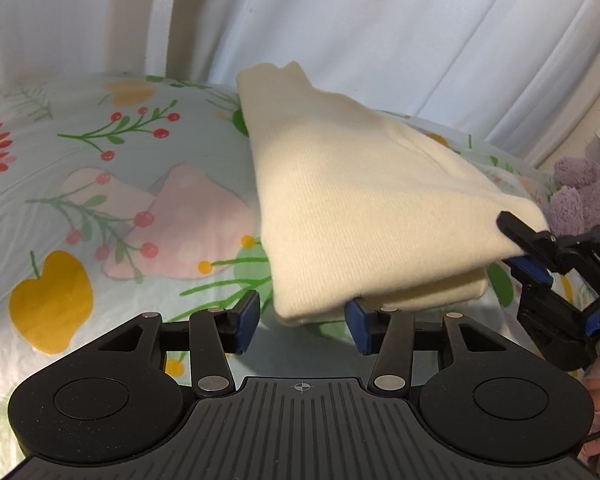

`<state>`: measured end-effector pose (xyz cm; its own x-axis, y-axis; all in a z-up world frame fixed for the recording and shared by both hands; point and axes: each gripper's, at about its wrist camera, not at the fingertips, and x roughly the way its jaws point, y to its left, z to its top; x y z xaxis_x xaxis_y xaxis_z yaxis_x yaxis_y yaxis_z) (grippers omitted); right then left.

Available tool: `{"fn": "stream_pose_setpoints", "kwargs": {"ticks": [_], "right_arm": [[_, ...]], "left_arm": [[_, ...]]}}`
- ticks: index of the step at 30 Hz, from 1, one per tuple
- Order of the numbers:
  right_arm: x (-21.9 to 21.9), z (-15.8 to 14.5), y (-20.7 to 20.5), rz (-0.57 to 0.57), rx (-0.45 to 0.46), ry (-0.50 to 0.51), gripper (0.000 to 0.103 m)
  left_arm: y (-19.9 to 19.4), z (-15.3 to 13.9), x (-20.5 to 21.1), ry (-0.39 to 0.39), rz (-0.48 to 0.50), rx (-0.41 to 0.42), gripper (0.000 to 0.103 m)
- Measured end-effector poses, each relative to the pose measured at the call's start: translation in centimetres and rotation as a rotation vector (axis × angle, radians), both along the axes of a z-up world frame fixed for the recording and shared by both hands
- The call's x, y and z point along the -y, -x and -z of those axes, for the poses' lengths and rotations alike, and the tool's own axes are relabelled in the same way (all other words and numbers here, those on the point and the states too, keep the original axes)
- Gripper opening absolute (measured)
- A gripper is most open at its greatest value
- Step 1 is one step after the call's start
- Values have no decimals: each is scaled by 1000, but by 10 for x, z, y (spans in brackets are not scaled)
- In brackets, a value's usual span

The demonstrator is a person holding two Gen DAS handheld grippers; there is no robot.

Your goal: Fold small clothes

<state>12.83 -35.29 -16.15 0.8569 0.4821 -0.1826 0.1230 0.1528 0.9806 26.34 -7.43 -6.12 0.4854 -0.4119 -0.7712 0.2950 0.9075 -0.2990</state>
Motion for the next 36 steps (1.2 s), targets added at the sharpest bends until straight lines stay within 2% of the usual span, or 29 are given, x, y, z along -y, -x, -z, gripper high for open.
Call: {"fn": "stream_pose_setpoints", "kwargs": {"ticks": [1,3,4,7,10,13,16,17,18,20,22,24,25,26,28,31,32,36], "right_arm": [[2,1,1,0,-35,52,8],[-2,-4,-2,-26,-121,280,8],[-5,-6,-3,-44,-147,362,8],[-21,-18,-7,-91,-142,584,8],[-33,-26,-13,-120,-125,703,9],[-27,-24,-14,-150,-121,691,11],[-5,-27,-3,-136,-138,673,23],[3,-31,5,-119,-144,705,31],[9,-34,10,-99,-149,745,35],[20,-44,19,-49,-170,811,38],[35,-52,19,3,-193,834,38],[51,-52,13,14,-189,745,44],[59,-49,5,1,-174,675,49],[64,-45,-3,-24,-152,626,56],[68,-37,-25,-80,-131,566,60],[70,-21,-62,-144,-131,476,61],[70,-15,-72,-168,-134,440,61],[67,-12,-96,-203,-127,437,60]], "left_arm": [[-3,1,-3,-4,-19,-14,53],[-8,5,-8,7,-30,-50,54],[-11,7,-10,23,-39,-73,54],[-13,8,-13,27,-34,-72,54],[-15,7,-11,12,-26,-68,54],[-14,2,-17,4,-10,-62,54],[-13,-8,-34,41,-14,-52,54],[-15,-11,-40,56,-18,-53,55],[-16,-14,-45,59,-31,-47,53],[-20,-24,-55,10,-100,15,53],[-30,-30,-62,7,-126,53,53],[-45,-31,-63,81,-102,20,56],[-53,-29,-60,140,-68,-2,61],[-61,-26,-56,191,-36,-27,63],[-78,-18,-43,268,26,-74,63],[-100,-4,-25,326,60,-126,63],[-106,0,-21,324,49,-142,63],[-123,16,-12,341,50,-177,63]]}}
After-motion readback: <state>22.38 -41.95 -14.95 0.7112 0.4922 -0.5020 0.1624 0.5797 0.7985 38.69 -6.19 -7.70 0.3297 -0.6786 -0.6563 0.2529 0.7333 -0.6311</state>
